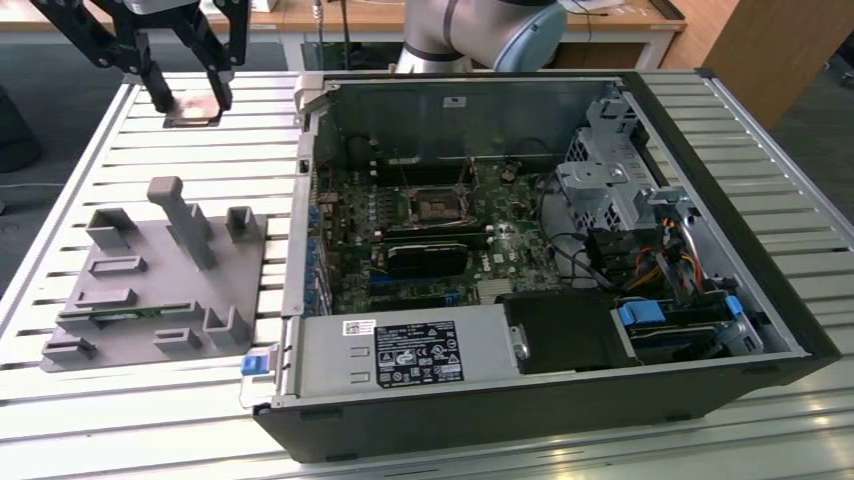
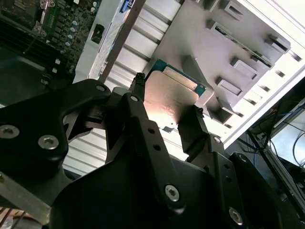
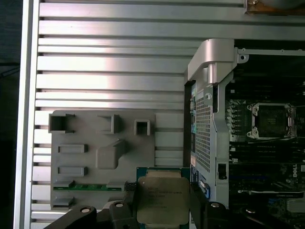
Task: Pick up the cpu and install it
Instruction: 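Pick up the cpu and move it towards the insertion slot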
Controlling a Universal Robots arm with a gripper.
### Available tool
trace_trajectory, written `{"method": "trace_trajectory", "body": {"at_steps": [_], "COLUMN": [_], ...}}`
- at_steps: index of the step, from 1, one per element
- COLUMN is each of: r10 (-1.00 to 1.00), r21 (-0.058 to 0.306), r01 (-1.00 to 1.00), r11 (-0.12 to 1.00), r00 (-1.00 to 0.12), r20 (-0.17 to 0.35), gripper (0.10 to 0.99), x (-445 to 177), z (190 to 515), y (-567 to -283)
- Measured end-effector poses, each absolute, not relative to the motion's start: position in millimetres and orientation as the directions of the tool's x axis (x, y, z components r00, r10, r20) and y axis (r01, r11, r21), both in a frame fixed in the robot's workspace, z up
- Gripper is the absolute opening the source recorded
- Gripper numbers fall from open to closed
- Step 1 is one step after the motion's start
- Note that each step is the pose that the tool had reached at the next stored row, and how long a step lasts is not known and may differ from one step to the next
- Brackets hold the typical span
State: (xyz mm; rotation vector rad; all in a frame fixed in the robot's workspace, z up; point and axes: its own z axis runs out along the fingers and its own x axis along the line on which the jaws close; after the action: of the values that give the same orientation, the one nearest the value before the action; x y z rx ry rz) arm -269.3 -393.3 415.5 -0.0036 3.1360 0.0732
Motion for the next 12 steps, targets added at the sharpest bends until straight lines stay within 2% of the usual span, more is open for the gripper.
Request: {"method": "trace_trajectory", "body": {"at_steps": [12], "r10": [-0.002], "r21": [0.047], "r01": [-0.002], "r11": [0.999], "r00": [-1.000], "r20": [-0.005], "gripper": [0.529], "x": [-258], "z": [415], "y": [-393]}}
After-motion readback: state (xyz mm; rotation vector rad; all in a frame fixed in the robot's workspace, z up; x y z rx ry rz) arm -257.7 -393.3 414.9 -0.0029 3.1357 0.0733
